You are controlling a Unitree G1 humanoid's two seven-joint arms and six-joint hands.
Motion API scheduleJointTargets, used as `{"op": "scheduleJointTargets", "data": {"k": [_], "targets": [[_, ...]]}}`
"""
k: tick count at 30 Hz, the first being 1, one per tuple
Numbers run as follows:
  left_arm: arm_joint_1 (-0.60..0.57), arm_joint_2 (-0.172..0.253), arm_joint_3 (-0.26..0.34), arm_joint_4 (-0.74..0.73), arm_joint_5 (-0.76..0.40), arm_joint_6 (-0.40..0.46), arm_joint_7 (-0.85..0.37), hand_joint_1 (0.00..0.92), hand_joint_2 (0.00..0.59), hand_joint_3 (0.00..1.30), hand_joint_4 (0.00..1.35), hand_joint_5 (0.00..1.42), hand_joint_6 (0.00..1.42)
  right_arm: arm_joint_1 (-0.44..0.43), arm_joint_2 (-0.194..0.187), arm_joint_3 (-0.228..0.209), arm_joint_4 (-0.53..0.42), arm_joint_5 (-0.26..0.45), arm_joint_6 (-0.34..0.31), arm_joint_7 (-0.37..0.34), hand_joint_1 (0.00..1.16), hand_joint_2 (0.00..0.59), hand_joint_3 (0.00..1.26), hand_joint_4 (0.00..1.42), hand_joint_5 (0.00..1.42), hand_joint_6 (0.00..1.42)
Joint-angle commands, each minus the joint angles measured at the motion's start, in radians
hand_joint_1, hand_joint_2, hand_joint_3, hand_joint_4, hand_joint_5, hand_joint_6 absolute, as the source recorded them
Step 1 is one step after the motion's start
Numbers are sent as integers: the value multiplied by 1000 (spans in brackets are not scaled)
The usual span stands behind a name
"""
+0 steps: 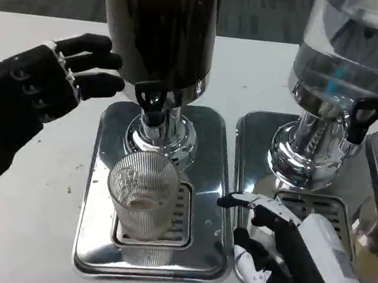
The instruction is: Grasp the cup under the faucet to collect the drink, then remove the cup.
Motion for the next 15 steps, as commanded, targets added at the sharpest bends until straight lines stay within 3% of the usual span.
{"op": "scheduleJointTargets", "data": {"k": [1, 15], "targets": [[-34, -8, 21, -20, 2, 34, -19, 0, 72, 305, 260, 305, 210, 9, 5, -3, -9, 7, 4, 4, 570, 543, 361, 257, 210, 380], [-119, -23, -10, -5, 34, 96, -66, 0, 67, 313, 248, 293, 208, 21, 23, -4, -14, -2, 3, -7, 567, 548, 361, 256, 220, 380]]}}
